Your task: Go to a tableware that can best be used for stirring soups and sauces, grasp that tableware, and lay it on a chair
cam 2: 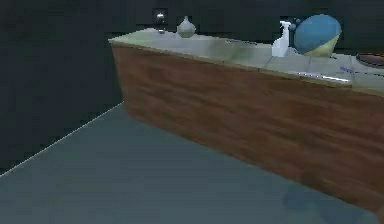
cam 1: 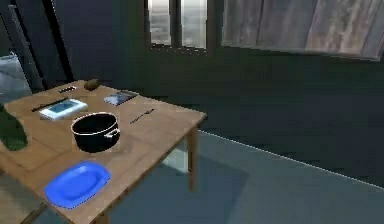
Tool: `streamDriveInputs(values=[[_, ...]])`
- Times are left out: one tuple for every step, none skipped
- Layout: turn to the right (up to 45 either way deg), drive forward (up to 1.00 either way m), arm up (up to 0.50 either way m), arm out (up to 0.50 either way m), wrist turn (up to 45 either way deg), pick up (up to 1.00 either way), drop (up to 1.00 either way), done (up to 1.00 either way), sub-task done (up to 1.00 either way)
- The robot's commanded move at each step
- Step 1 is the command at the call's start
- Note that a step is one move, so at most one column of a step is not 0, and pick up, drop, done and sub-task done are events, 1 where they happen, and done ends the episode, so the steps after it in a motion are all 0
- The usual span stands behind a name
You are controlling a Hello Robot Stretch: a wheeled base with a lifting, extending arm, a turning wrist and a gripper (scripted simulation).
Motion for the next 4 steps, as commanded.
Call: streamDriveInputs(values=[[-45.0,0.0,0.0,0.0,0.0,0.0,0.0,0.0,0.0],[-42.0,0.0,0.0,0.0,0.0,0.0,0.0,0.0,0.0],[0.0,0.9,0.0,0.0,0.0,0.0,0.0,0.0,0.0],[-15.0,0.0,0.0,0.0,0.0,0.0,0.0,0.0,0.0]])
